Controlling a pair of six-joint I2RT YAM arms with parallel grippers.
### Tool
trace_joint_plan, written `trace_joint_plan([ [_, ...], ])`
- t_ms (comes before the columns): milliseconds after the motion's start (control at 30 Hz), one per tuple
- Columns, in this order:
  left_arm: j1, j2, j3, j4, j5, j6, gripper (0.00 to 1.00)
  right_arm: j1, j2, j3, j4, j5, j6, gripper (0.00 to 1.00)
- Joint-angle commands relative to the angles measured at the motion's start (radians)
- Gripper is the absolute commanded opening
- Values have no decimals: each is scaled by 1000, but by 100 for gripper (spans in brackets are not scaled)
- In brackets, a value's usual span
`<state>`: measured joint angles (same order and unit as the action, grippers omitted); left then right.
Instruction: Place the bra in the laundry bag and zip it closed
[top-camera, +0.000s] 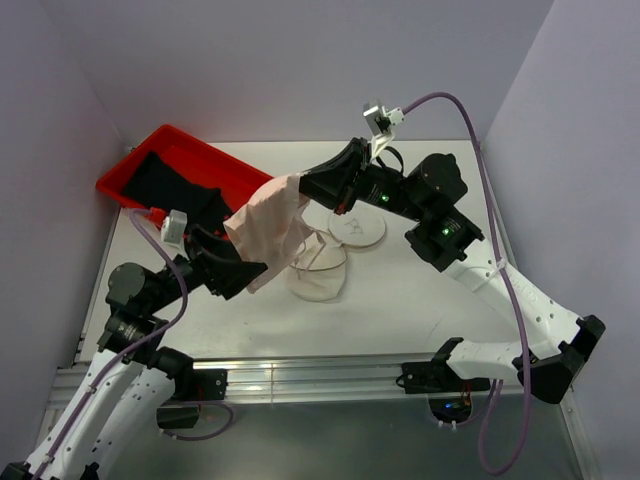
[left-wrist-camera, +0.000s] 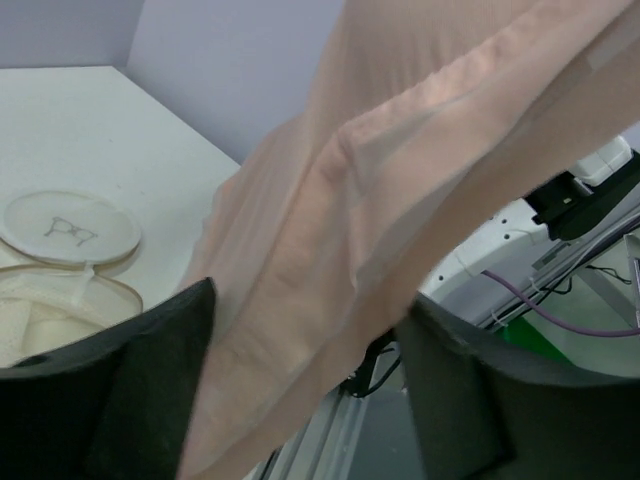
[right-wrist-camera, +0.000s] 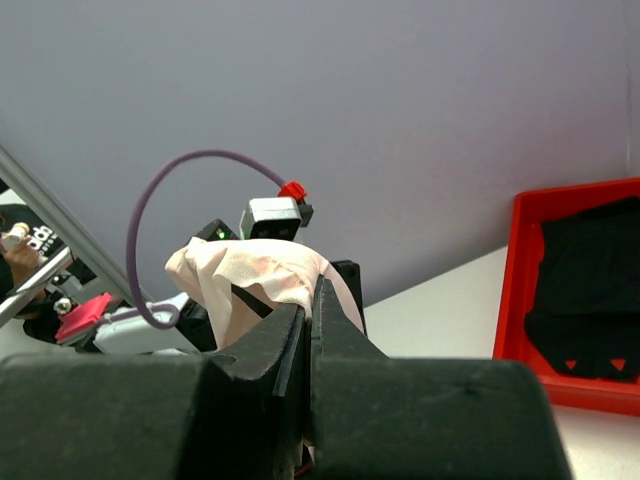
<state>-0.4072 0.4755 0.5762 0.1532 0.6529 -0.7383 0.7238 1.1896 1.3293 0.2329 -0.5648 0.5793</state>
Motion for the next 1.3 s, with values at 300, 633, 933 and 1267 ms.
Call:
trace_joint_plan([
  [300,-7,71,28,89,-128,-26,0,-7,-77,-96,85,-1,-41,0],
  [633,-7,-20,8,-208,-268,-15,0,-9,-87,-226,43,89,-65,0],
  [933,-7,-225,172,-837,-703,-13,99,132,47,-369,157,134,50,0],
  [1267,-7,-215,186,-839,-745,13,99,172,289,-320,178,181,113,0],
])
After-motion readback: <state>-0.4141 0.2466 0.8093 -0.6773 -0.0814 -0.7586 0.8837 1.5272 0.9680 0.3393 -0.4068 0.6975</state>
